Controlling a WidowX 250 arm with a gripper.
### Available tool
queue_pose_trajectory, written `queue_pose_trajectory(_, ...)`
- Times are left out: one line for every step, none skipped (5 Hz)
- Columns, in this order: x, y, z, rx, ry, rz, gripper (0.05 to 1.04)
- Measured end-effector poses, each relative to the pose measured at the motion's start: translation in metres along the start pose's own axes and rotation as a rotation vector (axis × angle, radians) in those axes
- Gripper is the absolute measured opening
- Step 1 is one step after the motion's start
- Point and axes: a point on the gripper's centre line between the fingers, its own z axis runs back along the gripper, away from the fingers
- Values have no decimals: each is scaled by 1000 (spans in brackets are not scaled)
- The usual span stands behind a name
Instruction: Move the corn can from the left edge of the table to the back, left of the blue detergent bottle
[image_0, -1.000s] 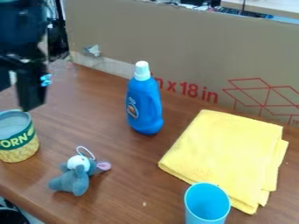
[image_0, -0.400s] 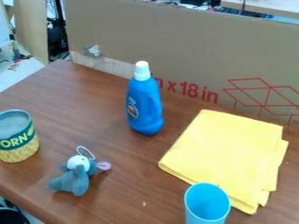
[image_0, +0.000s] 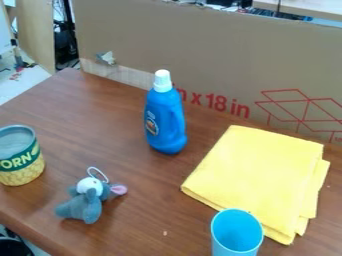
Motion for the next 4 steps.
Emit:
queue_pose_trajectory(11,5,-12,8,-13,-16,1003)
queue_pose_trajectory(27,6,-26,-10,-25,-53,1003)
queue_pose_trajectory(36,10,-29,-3,-38,-46,1003)
queue_pose_trajectory(50,12,-33,-16,-40,-41,1003)
